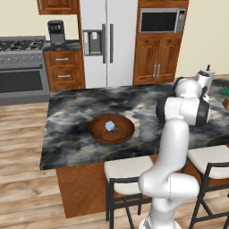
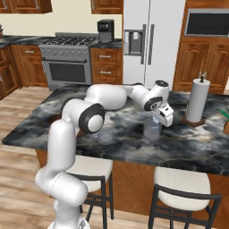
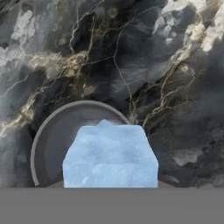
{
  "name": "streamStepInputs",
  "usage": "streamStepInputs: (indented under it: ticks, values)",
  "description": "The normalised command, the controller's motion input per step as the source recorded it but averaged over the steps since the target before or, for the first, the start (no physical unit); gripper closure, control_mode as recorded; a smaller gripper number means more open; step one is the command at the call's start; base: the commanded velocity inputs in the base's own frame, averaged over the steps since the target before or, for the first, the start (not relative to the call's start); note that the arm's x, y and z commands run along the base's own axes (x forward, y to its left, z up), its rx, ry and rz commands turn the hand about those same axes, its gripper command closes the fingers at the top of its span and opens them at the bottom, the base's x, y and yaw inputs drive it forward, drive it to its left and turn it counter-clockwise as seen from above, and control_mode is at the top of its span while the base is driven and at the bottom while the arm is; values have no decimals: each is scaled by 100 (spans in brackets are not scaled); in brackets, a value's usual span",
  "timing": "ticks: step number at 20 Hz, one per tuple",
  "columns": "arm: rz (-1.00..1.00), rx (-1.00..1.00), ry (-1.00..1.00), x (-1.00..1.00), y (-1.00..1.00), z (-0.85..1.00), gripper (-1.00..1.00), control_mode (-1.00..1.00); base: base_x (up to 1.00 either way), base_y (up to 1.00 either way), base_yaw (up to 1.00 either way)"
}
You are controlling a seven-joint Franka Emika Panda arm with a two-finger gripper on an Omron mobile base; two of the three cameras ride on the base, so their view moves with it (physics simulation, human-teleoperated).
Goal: There are four ice cubes in the ice bowl. Place two ice cubes in each glass of water.
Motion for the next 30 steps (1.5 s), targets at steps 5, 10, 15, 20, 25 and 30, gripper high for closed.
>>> streamStepInputs:
  ticks: [5, 10, 15, 20, 25, 30]
  values:
    - [-7, 1, -21, -21, 26, 21, 100, -100, 0, 0, 0]
    - [-2, 0, -21, 0, 43, 33, 100, -100, 0, 0, 0]
    - [-2, -1, -2, 3, 4, 8, 100, -100, 0, 0, 0]
    - [-1, -3, 11, 7, -1, 0, 100, -100, 0, 0, 0]
    - [-1, 0, 1, 7, -1, 7, 100, -100, 0, 0, 0]
    - [-3, 0, 0, 1, -24, 2, 100, -100, 0, 0, 0]
